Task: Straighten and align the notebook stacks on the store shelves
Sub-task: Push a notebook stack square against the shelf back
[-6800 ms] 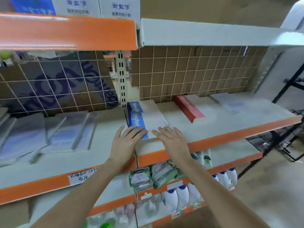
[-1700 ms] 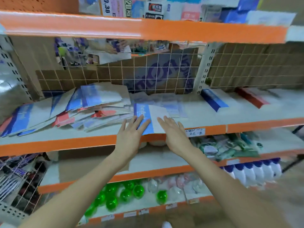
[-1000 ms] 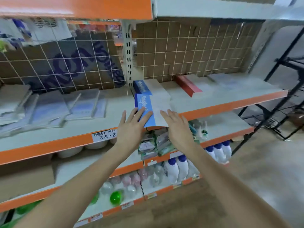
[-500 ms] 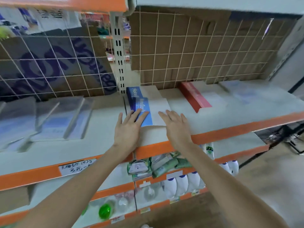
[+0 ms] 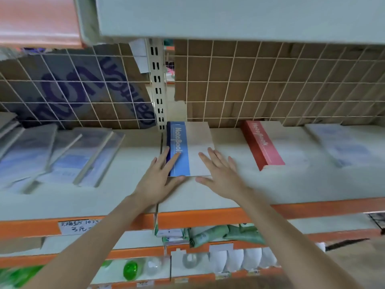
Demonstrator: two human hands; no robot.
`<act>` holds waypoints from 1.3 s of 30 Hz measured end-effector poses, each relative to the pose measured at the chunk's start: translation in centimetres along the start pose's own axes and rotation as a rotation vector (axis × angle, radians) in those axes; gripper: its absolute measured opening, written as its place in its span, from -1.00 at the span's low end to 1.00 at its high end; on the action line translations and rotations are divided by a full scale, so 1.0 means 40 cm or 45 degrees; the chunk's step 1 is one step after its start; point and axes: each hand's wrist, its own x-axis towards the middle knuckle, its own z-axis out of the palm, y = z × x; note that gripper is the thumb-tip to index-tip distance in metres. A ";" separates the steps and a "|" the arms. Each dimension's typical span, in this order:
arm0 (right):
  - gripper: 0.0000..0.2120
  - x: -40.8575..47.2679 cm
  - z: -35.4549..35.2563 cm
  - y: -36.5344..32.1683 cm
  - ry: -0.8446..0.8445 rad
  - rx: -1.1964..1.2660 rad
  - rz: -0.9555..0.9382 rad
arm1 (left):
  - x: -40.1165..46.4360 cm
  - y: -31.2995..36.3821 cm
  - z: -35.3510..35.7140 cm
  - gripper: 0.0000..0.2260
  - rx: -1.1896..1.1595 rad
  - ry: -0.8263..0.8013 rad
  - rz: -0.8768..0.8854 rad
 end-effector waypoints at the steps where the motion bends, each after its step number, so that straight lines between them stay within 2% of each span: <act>1: -0.29 -0.006 0.003 0.007 0.039 0.096 -0.036 | -0.005 0.000 0.001 -0.33 -0.052 0.012 -0.044; 4: -0.32 -0.029 0.009 0.034 0.232 0.386 -0.090 | -0.024 0.003 0.000 -0.28 -0.080 0.117 -0.063; 6: -0.34 -0.033 0.010 0.052 0.296 0.416 -0.077 | -0.028 0.008 -0.002 -0.16 -0.087 0.190 -0.056; 8: -0.35 -0.029 0.010 0.064 0.310 0.409 -0.059 | -0.028 0.013 -0.004 -0.14 -0.089 0.247 -0.060; 17: -0.45 0.004 0.028 0.082 0.546 0.498 -0.044 | -0.025 0.013 -0.010 -0.23 -0.038 0.360 -0.087; 20: -0.50 0.007 0.047 0.078 0.619 0.472 -0.066 | -0.024 0.011 -0.008 -0.43 -0.048 0.422 -0.104; 22: -0.52 0.010 0.053 0.077 0.636 0.475 -0.082 | -0.021 0.007 -0.004 -0.60 -0.039 0.463 -0.112; 24: -0.53 0.012 0.053 0.080 0.630 0.471 -0.081 | -0.018 0.003 -0.001 -0.64 -0.015 0.484 -0.107; 28: -0.54 0.012 0.057 0.085 0.616 0.422 -0.084 | -0.018 0.001 0.000 -0.30 0.016 0.447 -0.082; 31: -0.55 0.014 0.058 0.085 0.608 0.402 -0.083 | -0.017 -0.006 0.005 -0.25 0.055 0.451 -0.077; 37: -0.56 0.015 0.062 0.085 0.592 0.404 -0.060 | -0.015 -0.011 0.013 -0.35 0.087 0.479 -0.090; 39: -0.57 0.016 0.064 0.087 0.588 0.396 -0.049 | -0.015 -0.011 0.015 -0.49 0.085 0.495 -0.103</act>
